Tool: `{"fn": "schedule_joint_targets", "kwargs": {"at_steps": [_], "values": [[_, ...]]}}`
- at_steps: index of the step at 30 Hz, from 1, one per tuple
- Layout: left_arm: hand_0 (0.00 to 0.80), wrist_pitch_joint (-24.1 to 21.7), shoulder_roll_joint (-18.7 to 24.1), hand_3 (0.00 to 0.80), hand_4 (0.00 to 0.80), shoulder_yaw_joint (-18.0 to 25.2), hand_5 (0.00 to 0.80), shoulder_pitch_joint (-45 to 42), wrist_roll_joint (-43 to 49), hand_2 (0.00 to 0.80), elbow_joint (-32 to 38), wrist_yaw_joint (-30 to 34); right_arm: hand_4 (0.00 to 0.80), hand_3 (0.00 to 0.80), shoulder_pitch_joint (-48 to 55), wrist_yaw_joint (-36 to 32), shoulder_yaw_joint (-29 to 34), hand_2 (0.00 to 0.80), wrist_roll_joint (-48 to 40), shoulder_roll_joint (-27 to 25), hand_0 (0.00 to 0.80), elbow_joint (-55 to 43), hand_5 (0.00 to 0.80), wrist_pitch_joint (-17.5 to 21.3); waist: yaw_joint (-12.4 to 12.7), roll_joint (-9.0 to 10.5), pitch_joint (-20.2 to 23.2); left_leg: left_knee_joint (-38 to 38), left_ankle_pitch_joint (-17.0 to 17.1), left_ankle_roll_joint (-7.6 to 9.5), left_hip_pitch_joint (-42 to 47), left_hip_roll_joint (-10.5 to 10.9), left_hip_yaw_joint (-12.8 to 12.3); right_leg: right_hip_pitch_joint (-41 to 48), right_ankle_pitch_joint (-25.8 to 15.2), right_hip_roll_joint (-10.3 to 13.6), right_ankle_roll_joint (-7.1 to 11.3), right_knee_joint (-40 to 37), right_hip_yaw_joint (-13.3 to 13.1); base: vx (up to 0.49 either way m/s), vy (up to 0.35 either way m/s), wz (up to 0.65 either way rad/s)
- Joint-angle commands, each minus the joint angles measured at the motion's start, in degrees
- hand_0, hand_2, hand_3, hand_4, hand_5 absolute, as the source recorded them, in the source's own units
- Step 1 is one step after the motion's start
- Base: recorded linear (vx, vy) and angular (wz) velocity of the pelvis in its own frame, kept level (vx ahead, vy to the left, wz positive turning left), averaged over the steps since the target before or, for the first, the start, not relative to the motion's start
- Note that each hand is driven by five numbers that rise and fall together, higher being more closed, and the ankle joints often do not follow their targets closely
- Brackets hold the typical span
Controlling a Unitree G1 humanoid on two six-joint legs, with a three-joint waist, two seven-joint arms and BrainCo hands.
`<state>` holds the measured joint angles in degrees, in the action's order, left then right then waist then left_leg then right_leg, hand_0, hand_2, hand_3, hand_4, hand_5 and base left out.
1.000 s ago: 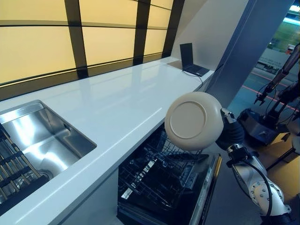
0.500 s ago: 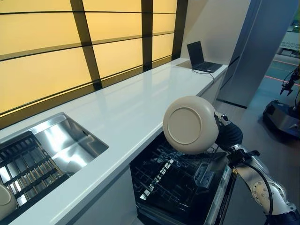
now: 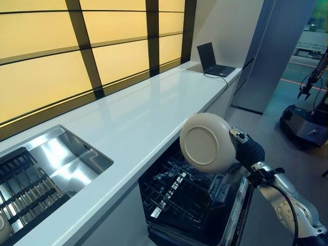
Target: Take plates into dishwasher
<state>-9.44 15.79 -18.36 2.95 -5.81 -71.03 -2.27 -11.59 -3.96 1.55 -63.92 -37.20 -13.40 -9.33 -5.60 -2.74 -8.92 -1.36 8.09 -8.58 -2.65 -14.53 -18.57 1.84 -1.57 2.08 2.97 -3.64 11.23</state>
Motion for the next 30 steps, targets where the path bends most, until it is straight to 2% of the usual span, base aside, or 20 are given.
{"fn": "schedule_joint_targets", "kwargs": {"at_steps": [1, 7, 16, 30], "values": [[0.0, -1.52, 2.3, 0.0, 0.0, 2.5, 0.0, 1.73, -1.67, 0.0, -0.83, -0.68, 0.8, 0.8, 0.19, -3.75, 3.37, 0.8, 2.18, 1.5, 0.8, -3.18, 0.8, 2.0, -0.72, 4.46, 0.18, -0.43, 5.93, 0.83, -7.37, 0.38, 2.73, 1.33, 5.72, -0.34, -2.89, 5.79, -0.98, 0.0, 0.0, 0.0], [0.0, -1.58, 2.38, 0.0, 0.0, 2.41, 0.0, 1.42, -1.44, 0.0, -0.37, -0.73, 0.8, 0.8, 3.25, -5.43, 3.35, 0.8, 5.75, 1.22, 0.8, -1.76, 0.8, 2.28, -0.67, 4.57, 0.41, -0.07, 5.61, 0.85, -7.18, 0.49, 2.59, 1.69, 5.74, 0.04, -2.78, 5.67, -0.43, 0.004, 0.005, 0.0], [0.0, -0.31, 2.25, 0.0, 0.0, 2.06, 0.0, 1.12, -0.21, 0.0, 0.87, -0.93, 0.8, 0.8, 8.87, -7.64, 2.43, 0.8, 11.92, 1.61, 0.8, 0.4, 0.8, 1.78, -0.66, 5.19, 0.76, -0.67, 4.08, 1.54, -6.06, 1.73, 2.51, 2.81, 4.49, 0.38, -2.15, 3.7, -0.38, 0.003, 0.003, 0.0], [0.0, 1.09, 2.7, 0.0, 0.0, 0.78, 0.0, 1.22, 2.1, 0.0, 2.85, -0.31, 0.8, 0.8, 9.58, -8.86, -2.23, 0.8, 18.66, 1.96, 0.8, 2.44, 0.8, 2.58, 1.01, 5.75, 0.45, -1.27, 3.26, 2.21, -5.58, 2.75, 2.91, 3.87, 3.96, 0.55, -1.57, 2.42, 0.33, 0.0, 0.0, 0.0]]}}
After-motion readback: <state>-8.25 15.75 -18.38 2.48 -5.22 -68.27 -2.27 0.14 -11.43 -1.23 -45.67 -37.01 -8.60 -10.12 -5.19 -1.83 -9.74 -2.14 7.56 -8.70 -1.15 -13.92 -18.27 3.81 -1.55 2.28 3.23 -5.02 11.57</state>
